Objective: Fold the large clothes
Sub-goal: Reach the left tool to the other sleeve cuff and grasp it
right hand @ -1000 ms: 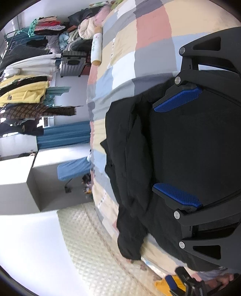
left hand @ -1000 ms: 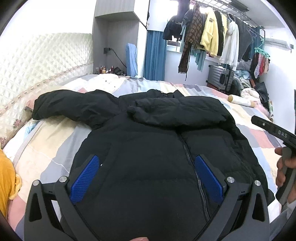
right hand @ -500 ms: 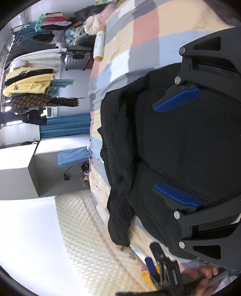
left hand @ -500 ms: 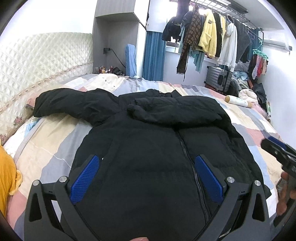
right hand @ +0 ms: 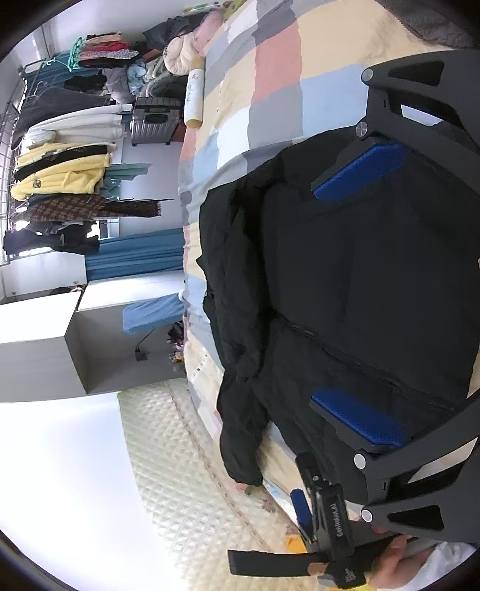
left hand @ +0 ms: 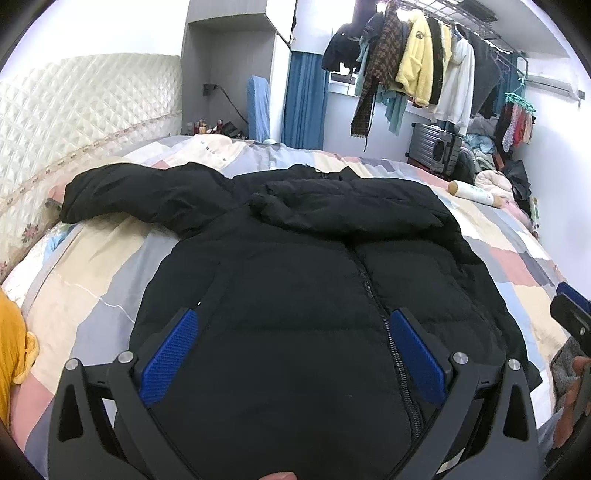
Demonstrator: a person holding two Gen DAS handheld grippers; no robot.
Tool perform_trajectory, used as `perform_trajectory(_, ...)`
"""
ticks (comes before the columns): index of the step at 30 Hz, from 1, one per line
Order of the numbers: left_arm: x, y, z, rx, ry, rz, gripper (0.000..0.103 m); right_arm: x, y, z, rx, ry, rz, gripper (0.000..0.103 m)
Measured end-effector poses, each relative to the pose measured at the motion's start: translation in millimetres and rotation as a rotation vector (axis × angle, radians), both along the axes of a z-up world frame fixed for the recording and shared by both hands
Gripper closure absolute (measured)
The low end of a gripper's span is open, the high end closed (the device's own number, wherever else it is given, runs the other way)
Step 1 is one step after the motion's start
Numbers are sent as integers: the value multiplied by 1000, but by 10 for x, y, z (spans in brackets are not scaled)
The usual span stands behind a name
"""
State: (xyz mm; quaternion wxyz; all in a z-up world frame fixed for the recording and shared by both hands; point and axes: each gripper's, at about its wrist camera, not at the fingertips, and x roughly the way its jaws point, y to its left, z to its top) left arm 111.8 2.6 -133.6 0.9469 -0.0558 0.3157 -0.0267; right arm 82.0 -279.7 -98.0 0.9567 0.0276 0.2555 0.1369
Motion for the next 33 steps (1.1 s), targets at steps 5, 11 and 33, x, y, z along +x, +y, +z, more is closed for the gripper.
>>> perform_trajectory(5,55,118,54,-15,1,16,0,-9,-1,-6,4,-5,-6,0)
perform_trajectory(11,211,425,317,8,-34,79,0,-12,-20,-30,-1,4,-7,0)
perform_trajectory(33,1821,3348,409,-277,9,376,0,210,43,-220,-5,82,-58,0)
